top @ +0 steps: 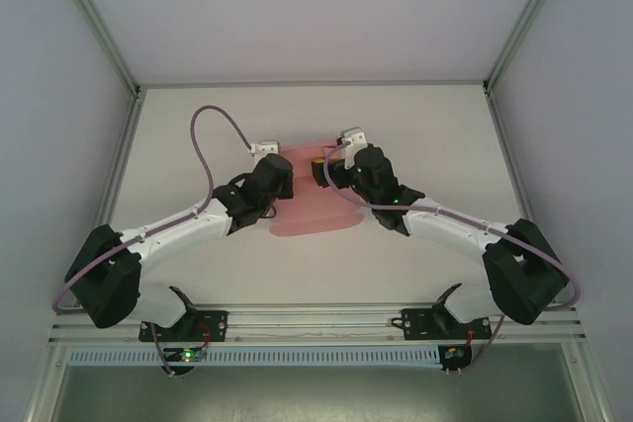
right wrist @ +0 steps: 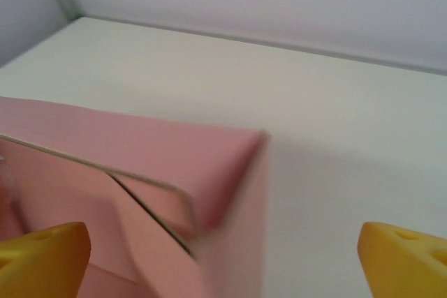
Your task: Assemble paper box
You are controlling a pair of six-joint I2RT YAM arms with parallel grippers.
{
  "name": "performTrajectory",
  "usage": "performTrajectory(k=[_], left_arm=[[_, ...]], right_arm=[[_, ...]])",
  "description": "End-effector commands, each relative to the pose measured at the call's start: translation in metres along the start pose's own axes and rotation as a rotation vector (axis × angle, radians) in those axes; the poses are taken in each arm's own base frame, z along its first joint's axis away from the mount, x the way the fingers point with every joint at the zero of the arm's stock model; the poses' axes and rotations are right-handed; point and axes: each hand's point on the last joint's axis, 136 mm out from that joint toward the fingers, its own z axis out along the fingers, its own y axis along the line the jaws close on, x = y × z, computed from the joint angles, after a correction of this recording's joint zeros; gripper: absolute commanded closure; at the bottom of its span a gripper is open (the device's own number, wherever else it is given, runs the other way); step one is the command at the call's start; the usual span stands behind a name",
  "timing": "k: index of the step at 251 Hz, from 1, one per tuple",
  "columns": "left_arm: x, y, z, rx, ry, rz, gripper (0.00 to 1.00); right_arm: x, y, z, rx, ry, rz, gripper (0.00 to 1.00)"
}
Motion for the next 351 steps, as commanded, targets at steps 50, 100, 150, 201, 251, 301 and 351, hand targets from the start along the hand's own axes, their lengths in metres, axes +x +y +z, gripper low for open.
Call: performTrajectory(k=[50,100,150,201,251,301,351], left_arm=[[-0.006,0.005,-0.012,-0.002,-0.019,0.077,1.0],[-0.006,0.007,-0.016,0.009,-0.017,0.055,1.0],[-0.005,-0.001,-0.019,0.06,-0.002,0.045,1.0],[0.001,-0.009,-0.022,0.114,0.031,0.05,1.0],[0.008,-0.022,-0.024,0.186,0.061,0.052,1.0],[0.009,-0.023,-0.022,0.142,0.089,-0.017,1.0],[0.01,0.0,-0.022,-0.071,0.099,-0.065,1.0]], right_arm=[[-0.025,0.018,-0.041,-0.142,-0.061,-0.046,0.02],[0.006,0.006,-0.064,-0.242,0.049,-0.005,0.06],[0.017,0.006,-0.052,-0.27,0.131,-0.022,0.29],[0.015,-0.007,-0.022,-0.202,0.15,-0.026,0.54],[0.017,-0.018,0.007,-0.128,0.138,0.011,0.84],[0.018,-0.058,0.018,0.32,0.098,-0.076,1.0],[0.025,-0.121,-0.002,0.814,0.17,-0.11,1.0]])
